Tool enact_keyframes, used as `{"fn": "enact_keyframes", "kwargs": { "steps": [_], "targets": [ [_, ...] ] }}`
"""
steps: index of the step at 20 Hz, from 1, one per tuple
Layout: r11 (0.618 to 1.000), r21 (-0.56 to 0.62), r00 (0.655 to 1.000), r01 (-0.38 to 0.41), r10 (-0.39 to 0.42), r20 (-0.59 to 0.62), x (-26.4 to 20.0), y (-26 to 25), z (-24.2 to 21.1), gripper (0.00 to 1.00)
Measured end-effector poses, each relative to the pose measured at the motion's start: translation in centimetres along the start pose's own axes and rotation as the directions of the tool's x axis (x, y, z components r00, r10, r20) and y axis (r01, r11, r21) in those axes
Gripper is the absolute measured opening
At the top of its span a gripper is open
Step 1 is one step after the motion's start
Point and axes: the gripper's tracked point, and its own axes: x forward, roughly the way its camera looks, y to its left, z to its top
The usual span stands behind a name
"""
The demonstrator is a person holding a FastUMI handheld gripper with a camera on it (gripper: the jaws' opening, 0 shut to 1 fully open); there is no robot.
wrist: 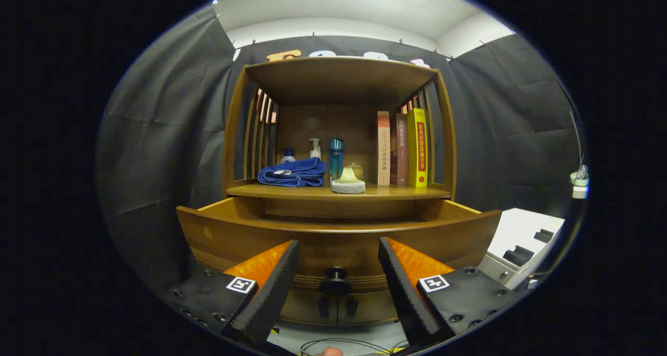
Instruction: Pull open the drawer, take out the items inside it, and place them on the countertop above the cabinet.
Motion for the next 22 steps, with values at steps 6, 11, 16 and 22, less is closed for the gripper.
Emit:
{"fn": "enact_keyframes", "kwargs": {
  "steps": [6, 11, 16, 22],
  "targets": [
    [0.999, -0.039, 0.999, 0.007, -0.009, -0.041, 2.7, 0.3, -2.9, 0.98],
    [1.000, 0.012, 0.999, 0.017, -0.016, -0.029, 3.0, -0.2, -3.2, 0.98],
    [0.999, 0.033, 0.998, 0.006, -0.004, -0.060, 3.3, 0.1, -3.6, 0.96],
    [0.999, 0.046, 0.997, 0.011, -0.007, -0.082, 5.9, 0.2, -3.3, 0.97]
  ]
}}
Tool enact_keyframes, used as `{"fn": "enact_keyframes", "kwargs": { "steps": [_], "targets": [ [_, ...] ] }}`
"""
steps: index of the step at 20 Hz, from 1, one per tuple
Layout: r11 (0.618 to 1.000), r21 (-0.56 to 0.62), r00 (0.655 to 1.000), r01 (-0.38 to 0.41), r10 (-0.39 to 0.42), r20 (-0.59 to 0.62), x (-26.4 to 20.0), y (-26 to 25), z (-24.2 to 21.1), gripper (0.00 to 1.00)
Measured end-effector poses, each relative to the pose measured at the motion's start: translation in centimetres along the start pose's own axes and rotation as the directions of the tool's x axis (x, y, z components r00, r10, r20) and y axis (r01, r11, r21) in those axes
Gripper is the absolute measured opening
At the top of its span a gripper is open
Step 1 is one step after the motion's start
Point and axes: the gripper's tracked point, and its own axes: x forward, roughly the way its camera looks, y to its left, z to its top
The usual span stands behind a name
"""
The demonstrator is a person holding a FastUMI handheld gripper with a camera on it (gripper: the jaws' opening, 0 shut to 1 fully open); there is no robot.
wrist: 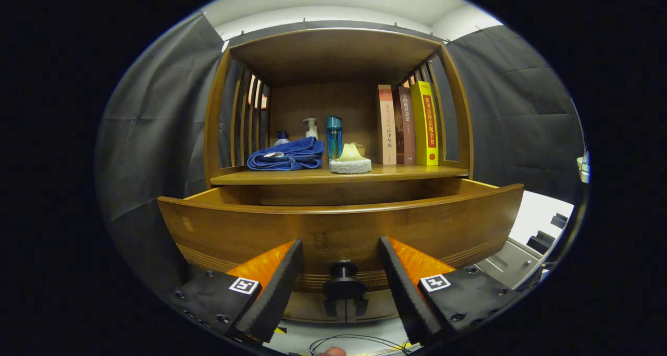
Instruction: Pull open the drawer, take out the items inside it, and place them on the countertop above the cabinet.
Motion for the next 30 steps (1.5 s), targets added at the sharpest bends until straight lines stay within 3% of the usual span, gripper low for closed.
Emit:
{"fn": "enact_keyframes", "kwargs": {
  "steps": [19, 30],
  "targets": [
    [0.999, -0.038, 0.997, -0.010, 0.008, -0.070, 12.1, -0.2, -1.2, 0.98],
    [1.000, -0.023, 0.998, -0.020, 0.019, -0.052, 13.5, -0.3, -1.4, 0.97]
  ]
}}
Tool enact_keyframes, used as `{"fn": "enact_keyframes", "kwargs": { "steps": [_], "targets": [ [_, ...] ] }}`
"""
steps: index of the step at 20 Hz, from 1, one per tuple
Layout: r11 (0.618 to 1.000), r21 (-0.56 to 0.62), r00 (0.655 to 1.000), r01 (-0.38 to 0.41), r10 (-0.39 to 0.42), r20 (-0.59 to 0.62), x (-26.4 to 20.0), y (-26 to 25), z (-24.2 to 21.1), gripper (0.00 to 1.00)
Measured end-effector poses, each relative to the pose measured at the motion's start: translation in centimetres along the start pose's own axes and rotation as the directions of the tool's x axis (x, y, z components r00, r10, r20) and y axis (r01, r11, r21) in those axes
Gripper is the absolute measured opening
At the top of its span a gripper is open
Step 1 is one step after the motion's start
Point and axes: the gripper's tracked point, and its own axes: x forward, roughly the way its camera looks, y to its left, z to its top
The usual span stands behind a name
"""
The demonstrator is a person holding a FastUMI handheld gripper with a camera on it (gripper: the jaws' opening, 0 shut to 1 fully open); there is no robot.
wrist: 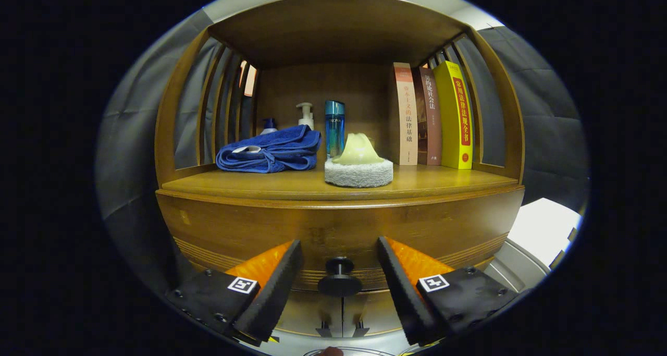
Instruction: Pull open the drawer, take out the items inside it, and place them on the countertop above the cabinet.
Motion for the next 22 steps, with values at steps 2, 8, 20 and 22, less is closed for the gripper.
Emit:
{"fn": "enact_keyframes", "kwargs": {
  "steps": [2, 8, 20, 22],
  "targets": [
    [1.000, -0.013, 1.000, -0.006, 0.006, -0.001, -0.4, -0.2, 0.8, 0.98],
    [0.999, 0.017, 0.992, 0.043, -0.044, 0.115, -7.4, -2.9, 9.7, 0.97],
    [0.992, 0.113, 0.980, 0.048, -0.069, 0.189, -22.5, -5.4, 21.6, 0.97],
    [0.992, 0.105, 0.975, 0.075, -0.095, 0.201, -24.0, -6.5, 22.8, 0.98]
  ]
}}
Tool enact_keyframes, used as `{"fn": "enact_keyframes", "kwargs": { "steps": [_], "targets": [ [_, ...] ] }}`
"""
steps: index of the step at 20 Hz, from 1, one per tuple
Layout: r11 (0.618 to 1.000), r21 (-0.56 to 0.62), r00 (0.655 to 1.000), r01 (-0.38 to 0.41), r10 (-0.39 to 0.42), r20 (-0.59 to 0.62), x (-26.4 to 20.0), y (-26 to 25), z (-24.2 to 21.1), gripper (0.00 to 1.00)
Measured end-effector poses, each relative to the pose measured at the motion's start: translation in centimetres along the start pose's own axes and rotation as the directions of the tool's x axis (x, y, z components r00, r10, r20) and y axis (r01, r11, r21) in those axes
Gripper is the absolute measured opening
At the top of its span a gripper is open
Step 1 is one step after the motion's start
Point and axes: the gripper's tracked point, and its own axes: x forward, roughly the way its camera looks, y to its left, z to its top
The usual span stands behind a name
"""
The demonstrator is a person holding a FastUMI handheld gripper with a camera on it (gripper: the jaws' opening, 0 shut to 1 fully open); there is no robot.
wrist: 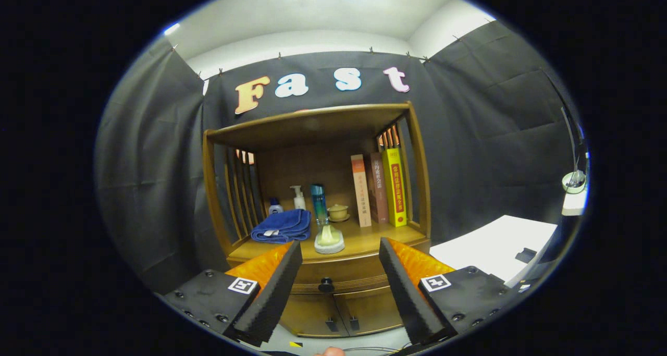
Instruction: Pull open the drawer, take out the items inside it, and place them on the countertop above the cabinet.
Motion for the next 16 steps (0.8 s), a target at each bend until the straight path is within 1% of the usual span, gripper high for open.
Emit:
{"fn": "enact_keyframes", "kwargs": {
  "steps": [3, 10, 12, 15, 16],
  "targets": [
    [0.996, -0.075, 0.999, 0.048, -0.049, -0.011, -1.5, -1.2, 0.5, 0.98],
    [0.995, -0.101, 1.000, 0.010, -0.009, 0.009, -2.8, 1.7, -0.1, 0.98],
    [0.994, -0.109, 1.000, 0.013, -0.011, 0.016, -2.9, 2.2, -0.1, 0.98],
    [0.995, -0.102, 0.999, -0.002, 0.006, 0.034, -3.2, 3.6, 0.3, 0.98],
    [0.994, -0.110, 0.999, 0.006, -0.002, 0.037, -3.2, 3.5, 0.4, 0.98]
  ]
}}
